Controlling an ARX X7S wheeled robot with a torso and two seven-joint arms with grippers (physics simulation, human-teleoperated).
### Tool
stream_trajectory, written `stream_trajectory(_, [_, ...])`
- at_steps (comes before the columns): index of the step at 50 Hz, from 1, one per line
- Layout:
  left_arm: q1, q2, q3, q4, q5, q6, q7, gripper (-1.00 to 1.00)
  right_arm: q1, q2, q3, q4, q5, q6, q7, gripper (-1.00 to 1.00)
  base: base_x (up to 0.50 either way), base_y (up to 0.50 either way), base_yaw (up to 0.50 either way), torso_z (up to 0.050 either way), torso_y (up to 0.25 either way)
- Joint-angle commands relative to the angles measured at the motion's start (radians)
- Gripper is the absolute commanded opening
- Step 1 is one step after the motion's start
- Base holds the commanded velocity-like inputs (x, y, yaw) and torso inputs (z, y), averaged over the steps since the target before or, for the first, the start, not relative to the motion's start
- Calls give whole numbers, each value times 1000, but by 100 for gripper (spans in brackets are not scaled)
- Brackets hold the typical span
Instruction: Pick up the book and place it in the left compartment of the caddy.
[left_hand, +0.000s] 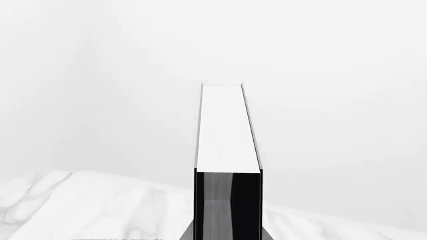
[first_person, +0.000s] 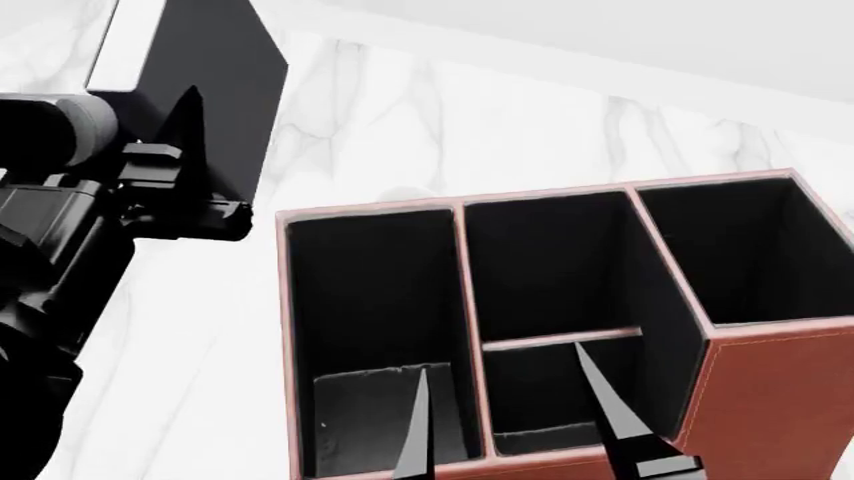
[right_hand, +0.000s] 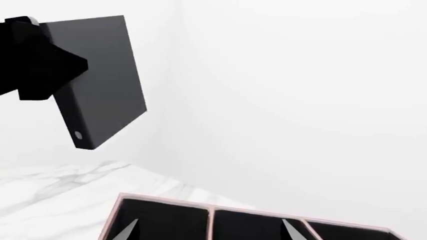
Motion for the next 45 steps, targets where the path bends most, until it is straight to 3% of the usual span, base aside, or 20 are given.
stream_trajectory(1, [9, 54, 55, 14, 33, 33, -18, -100, 1, 3, 0, 2, 2, -4, 3, 100, 0, 0, 0, 0, 10])
stream_trajectory(9, [57, 76, 122, 11, 85, 70, -35, -100, 0, 9, 8, -15, 8, 5, 9, 100, 0, 0, 0, 0, 1])
stream_trajectory(29, [133, 110, 162, 0, 91, 113, -65, -100, 2, 15, 14, -27, 16, 11, 17, 100, 0, 0, 0, 1, 2])
stream_trajectory(45, [239, 140, 237, -103, 195, 256, -81, -100, 5, 19, 14, -33, 20, 15, 21, 100, 0, 0, 0, 0, 1])
